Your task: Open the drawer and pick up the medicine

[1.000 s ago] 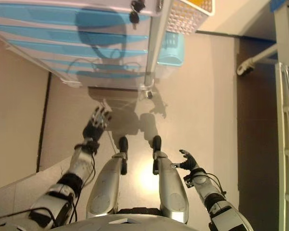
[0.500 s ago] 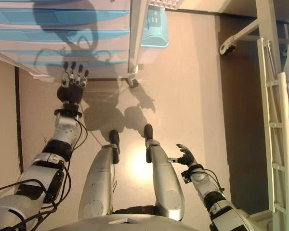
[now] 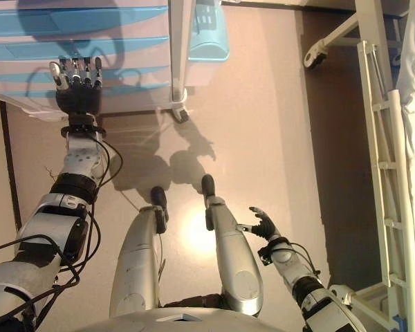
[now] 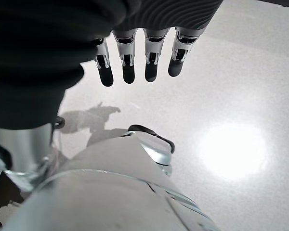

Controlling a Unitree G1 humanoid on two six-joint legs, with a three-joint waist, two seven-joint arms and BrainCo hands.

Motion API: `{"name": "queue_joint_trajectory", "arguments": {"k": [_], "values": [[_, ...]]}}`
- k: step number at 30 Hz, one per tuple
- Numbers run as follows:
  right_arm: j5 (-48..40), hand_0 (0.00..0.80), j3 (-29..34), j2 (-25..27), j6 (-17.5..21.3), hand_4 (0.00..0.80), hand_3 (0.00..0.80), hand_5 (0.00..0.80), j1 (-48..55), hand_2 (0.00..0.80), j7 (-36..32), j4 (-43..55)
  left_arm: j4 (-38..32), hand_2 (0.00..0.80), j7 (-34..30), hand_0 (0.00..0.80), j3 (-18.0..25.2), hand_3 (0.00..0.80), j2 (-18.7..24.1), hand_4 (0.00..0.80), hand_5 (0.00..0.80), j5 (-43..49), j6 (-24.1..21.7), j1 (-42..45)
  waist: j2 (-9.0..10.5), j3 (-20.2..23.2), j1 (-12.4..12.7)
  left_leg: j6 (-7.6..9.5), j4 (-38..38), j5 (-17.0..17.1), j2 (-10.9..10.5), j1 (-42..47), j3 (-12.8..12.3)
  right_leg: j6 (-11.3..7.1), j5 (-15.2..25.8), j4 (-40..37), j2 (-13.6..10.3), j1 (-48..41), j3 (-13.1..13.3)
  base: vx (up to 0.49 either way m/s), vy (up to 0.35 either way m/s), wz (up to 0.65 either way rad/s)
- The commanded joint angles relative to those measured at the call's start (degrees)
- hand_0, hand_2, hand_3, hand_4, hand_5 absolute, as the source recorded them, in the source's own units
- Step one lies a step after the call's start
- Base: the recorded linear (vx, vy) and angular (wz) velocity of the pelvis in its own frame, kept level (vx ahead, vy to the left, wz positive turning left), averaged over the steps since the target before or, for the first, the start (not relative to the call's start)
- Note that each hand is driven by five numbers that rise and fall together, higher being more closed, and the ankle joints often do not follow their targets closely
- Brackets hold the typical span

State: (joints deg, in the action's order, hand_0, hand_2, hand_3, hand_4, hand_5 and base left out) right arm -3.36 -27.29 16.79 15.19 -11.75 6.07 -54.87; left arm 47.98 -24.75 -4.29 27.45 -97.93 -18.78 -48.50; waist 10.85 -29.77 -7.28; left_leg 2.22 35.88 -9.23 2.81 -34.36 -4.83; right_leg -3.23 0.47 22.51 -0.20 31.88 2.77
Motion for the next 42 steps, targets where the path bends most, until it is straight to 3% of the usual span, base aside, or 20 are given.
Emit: {"name": "queue_joint_trajectory", "arguments": {"k": [1,5,9,12,13,18,23,29,33,34,37,42], "values": [[0.2,0.000,-4.9,2.3,1.0,0.000,0.000,0.000,7.1,0.000,0.1,0.3,-5.8,0.000,-7.9,0.000,-1.6,0.000,8.2,0.000,0.000,-1.8,-2.6,-13.2,2.30,3.1,0.5,2.31,0.3,-6.0,-2.7,0.3,-0.1,1.90,-0.8,-0.7,1.2,-0.9,-0.6,0.000,0.000,0.00],[0.3,0.000,-5.5,2.6,1.2,0.000,0.000,0.000,6.9,0.000,-0.3,-0.2,-8.1,0.000,-13.1,0.000,-2.4,0.000,8.9,0.000,0.000,-5.8,-1.5,-16.0,2.36,3.3,0.5,2.32,0.0,-6.3,-2.9,0.9,-0.2,2.08,-1.1,-1.0,1.3,-1.6,-0.5,0.000,0.000,0.00],[0.8,0.000,-5.9,2.8,1.1,0.000,0.000,0.000,6.8,0.000,-0.5,-0.4,-12.3,0.000,-19.6,0.000,-3.2,0.000,8.8,0.000,0.000,-6.6,-3.6,-16.5,2.19,3.2,0.9,2.36,-0.7,-6.2,-3.2,1.8,-0.1,2.15,-1.3,-1.5,1.1,-2.6,-0.5,0.000,0.000,0.00],[1.5,0.000,-6.0,3.0,0.6,0.000,0.000,0.000,6.9,0.000,-0.8,-0.1,-15.2,0.634,-26.0,0.634,-3.4,0.634,9.2,0.634,0.634,-7.3,-4.6,-15.6,1.91,3.3,1.5,2.38,-1.5,-6.1,-3.5,2.9,0.2,2.21,-1.7,-1.7,1.0,-3.7,-0.5,0.000,0.000,0.00],[1.7,0.000,-5.9,3.1,0.4,0.000,0.000,0.000,7.0,0.000,-1.0,0.1,-16.3,0.800,-26.8,0.800,-3.4,0.800,9.2,0.800,0.800,-6.9,-4.3,-15.2,1.76,3.3,1.7,2.34,-1.9,-6.0,-3.6,3.4,0.3,2.25,-1.9,-1.7,0.9,-4.2,-0.5,0.000,0.000,0.00],[4.0,0.000,-4.6,3.7,-1.0,0.000,0.000,0.000,6.9,0.000,-1.2,1.2,-20.5,0.800,-31.6,0.800,-2.6,0.800,9.8,0.800,0.800,-5.5,-1.6,-10.1,0.08,3.6,3.2,2.42,-4.1,-5.3,-4.6,6.3,0.9,2.58,-3.5,-1.3,0.1,-6.7,-0.9,-0.014,0.020,-0.03],[6.8,0.000,-2.9,4.5,-2.3,0.000,0.000,0.000,7.3,0.000,-1.0,1.8,-25.1,0.800,-35.6,0.800,2.1,0.800,6.8,0.800,0.800,-7.6,2.0,0.6,-2.48,4.9,5.2,2.21,-5.8,-4.5,-5.9,10.0,2.4,3.62,-6.3,0.5,-1.4,-10.2,-2.1,-0.013,0.030,-0.08],[12.0,0.000,0.4,4.3,-3.4,0.000,0.000,0.000,9.4,0.000,-1.0,1.8,-27.6,0.800,-40.8,0.800,9.2,0.800,-2.7,0.800,0.800,-11.3,6.3,18.4,-5.20,8.2,8.1,1.43,-8.4,-3.8,-6.5,16.9,4.3,4.62,-10.0,2.0,-3.5,-17.3,-4.9,0.043,-0.006,0.23],[14.9,0.000,2.0,4.3,-4.8,0.000,0.000,0.000,10.9,0.000,-2.2,2.1,-27.7,0.800,-42.6,0.800,10.5,0.800,-8.2,0.800,0.800,-11.2,9.9,27.6,-6.30,10.7,9.5,1.27,-10.2,-3.3,-6.7,20.6,5.9,4.78,-11.0,1.5,-4.5,-21.2,-6.6,0.088,-0.027,0.24],[17.0,0.000,2.9,4.2,-5.7,0.000,0.000,0.000,11.5,0.000,-3.8,1.9,-26.3,0.800,-43.9,0.800,11.0,0.800,-10.9,0.800,0.800,-10.3,12.9,33.1,-6.79,12.4,10.4,1.18,-11.4,-3.4,-6.6,23.2,6.7,4.96,-11.9,1.2,-4.6,-24.1,-7.6,0.141,-0.053,0.37],[19.6,0.000,4.3,4.4,-6.7,0.000,0.000,0.000,12.2,0.000,-5.9,1.6,-22.6,0.800,-44.7,0.800,11.5,0.800,-13.8,0.800,0.800,-7.3,17.4,41.1,-7.59,14.8,11.9,0.86,-14.2,-2.8,-6.2,27.5,7.9,5.16,-12.9,0.1,-4.6,-28.4,-9.3,0.133,-0.081,0.25],[21.8,0.000,7.7,6.1,-7.0,0.000,0.000,0.000,11.4,0.000,-8.3,-0.3,-14.1,0.800,-45.5,0.800,11.9,0.800,-15.2,0.800,0.800,-5.7,22.3,51.3,-9.07,16.2,13.6,-0.20,-18.9,-0.8,-5.3,32.5,9.6,5.37,-13.5,-2.3,-4.4,-33.2,-11.6,0.005,-0.047,0.38]]}}
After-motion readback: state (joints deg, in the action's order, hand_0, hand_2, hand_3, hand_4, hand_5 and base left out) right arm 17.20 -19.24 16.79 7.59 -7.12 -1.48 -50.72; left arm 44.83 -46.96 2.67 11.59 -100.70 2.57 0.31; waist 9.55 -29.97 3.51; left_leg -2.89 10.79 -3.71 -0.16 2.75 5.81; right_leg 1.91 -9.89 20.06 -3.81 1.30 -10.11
